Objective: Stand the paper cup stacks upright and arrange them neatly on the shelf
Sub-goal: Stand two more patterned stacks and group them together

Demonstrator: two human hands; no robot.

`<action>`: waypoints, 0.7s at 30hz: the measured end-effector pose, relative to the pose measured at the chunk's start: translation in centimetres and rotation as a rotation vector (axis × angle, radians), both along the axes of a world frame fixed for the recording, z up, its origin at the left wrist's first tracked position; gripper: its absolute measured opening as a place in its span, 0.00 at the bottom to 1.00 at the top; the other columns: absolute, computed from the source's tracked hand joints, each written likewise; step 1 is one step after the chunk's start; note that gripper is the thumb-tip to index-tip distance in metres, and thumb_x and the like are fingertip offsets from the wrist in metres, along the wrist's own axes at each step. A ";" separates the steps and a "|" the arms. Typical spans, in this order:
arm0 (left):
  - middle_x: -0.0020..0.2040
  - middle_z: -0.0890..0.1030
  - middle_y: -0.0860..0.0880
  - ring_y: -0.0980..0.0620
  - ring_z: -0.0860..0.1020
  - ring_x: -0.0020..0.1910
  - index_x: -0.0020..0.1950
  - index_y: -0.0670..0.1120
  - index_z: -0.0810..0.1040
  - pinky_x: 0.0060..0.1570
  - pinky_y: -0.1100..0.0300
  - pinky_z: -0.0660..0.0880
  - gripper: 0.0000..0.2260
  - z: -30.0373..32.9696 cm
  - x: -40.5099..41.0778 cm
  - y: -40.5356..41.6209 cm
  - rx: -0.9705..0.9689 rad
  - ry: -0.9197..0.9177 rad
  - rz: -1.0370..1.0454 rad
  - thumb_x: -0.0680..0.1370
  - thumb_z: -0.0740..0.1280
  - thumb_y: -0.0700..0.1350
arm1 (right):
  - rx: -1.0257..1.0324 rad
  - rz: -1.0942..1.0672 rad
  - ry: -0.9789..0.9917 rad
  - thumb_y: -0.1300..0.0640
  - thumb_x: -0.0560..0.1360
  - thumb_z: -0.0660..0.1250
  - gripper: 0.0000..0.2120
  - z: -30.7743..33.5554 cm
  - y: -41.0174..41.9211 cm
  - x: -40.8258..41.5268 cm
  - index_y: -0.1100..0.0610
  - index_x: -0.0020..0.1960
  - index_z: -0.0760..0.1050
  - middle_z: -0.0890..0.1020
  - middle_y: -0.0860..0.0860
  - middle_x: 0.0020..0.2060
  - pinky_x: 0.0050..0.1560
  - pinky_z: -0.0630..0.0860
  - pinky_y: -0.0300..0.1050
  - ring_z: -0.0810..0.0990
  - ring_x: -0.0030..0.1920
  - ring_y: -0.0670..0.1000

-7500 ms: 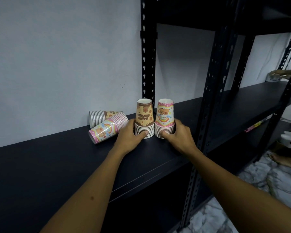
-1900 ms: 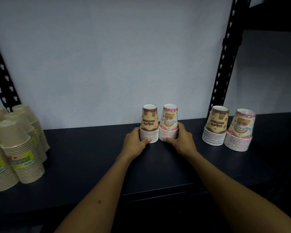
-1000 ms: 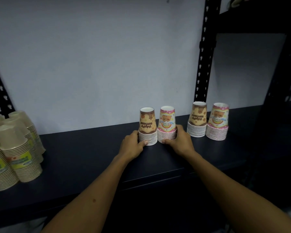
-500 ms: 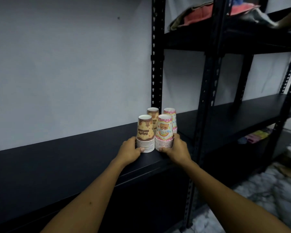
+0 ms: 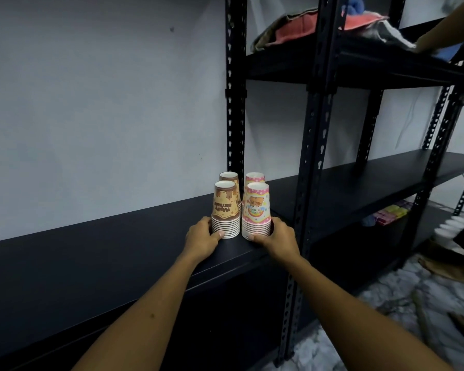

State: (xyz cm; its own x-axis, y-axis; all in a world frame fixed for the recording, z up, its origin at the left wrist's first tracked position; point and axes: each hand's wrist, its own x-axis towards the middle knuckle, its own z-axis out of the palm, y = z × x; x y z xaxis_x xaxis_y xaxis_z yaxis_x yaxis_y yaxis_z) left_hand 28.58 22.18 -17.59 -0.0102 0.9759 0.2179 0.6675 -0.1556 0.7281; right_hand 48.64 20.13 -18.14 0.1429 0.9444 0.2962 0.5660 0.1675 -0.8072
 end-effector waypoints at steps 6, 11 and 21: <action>0.67 0.76 0.46 0.47 0.74 0.66 0.70 0.44 0.70 0.64 0.52 0.70 0.23 -0.2 -0.1 -0.2 0.004 0.002 -0.013 0.77 0.69 0.47 | 0.006 -0.018 -0.009 0.50 0.65 0.79 0.30 -0.5 0.6 -0.2 0.57 0.63 0.75 0.82 0.53 0.57 0.54 0.75 0.41 0.80 0.56 0.52; 0.66 0.77 0.47 0.47 0.74 0.65 0.69 0.45 0.70 0.64 0.50 0.71 0.24 -0.2 -0.3 -0.2 -0.002 0.010 -0.025 0.75 0.70 0.50 | 0.016 -0.081 -0.039 0.44 0.65 0.78 0.33 -1.2 1.0 -0.7 0.58 0.64 0.74 0.82 0.53 0.56 0.56 0.78 0.49 0.80 0.56 0.54; 0.67 0.76 0.47 0.46 0.74 0.65 0.69 0.45 0.70 0.62 0.51 0.72 0.25 -0.3 -0.2 -0.2 -0.010 0.040 -0.010 0.75 0.70 0.51 | 0.003 -0.095 -0.076 0.39 0.66 0.74 0.34 -1.4 1.1 -1.1 0.57 0.64 0.73 0.81 0.55 0.56 0.56 0.78 0.53 0.77 0.59 0.57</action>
